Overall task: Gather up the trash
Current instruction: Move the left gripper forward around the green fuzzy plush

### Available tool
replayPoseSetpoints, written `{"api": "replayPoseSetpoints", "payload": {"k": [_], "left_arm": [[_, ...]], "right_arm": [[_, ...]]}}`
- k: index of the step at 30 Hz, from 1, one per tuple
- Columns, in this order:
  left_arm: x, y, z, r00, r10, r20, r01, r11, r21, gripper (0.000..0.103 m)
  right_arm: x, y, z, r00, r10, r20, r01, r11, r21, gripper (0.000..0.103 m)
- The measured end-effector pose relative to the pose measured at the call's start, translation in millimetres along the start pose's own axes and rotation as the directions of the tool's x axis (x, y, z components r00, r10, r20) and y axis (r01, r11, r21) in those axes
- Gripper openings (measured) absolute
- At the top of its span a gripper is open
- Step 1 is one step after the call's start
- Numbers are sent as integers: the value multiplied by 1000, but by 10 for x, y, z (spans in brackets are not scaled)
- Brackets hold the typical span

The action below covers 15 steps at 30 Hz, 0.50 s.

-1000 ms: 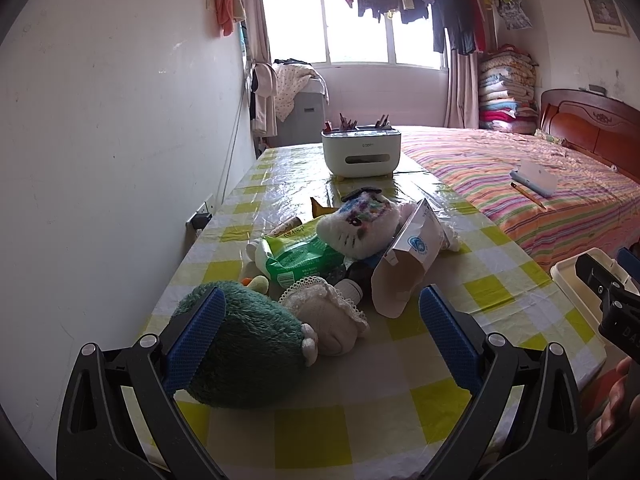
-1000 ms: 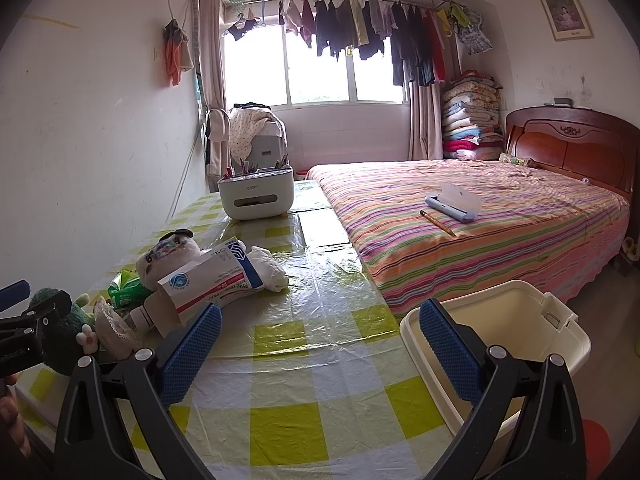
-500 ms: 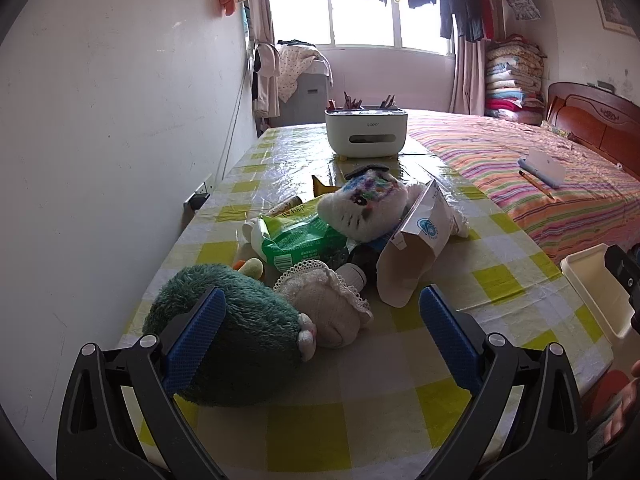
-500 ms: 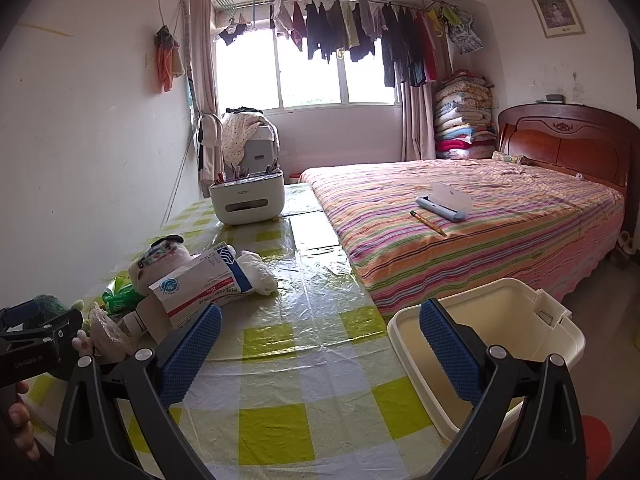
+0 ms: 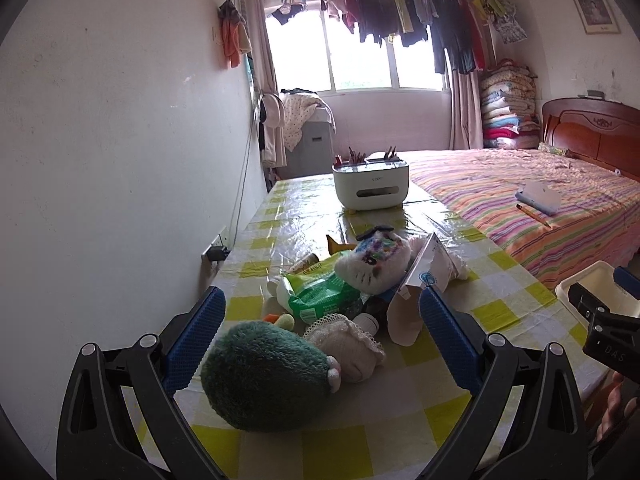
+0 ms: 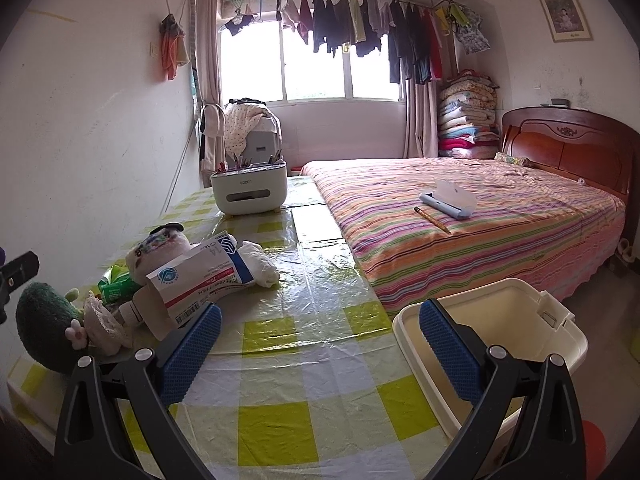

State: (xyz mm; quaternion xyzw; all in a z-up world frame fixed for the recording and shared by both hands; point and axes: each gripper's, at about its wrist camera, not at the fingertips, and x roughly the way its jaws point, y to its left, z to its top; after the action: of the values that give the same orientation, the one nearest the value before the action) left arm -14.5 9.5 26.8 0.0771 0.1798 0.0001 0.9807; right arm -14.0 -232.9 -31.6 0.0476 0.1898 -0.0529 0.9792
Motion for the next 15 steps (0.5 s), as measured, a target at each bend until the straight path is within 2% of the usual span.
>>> {"api": "replayPoseSetpoints", "payload": {"k": [3,15], "left_arm": [[-29,77,-3,999,28,20,-29,999,31,96],[193,309,-107,993,-48,-112,45,999,-25,96]], "right_arm": [[-6,28,-1,1000,27,-4,-27,1000,3,97],[19,92,4,997,72,-26,-71,997,18,97]]}}
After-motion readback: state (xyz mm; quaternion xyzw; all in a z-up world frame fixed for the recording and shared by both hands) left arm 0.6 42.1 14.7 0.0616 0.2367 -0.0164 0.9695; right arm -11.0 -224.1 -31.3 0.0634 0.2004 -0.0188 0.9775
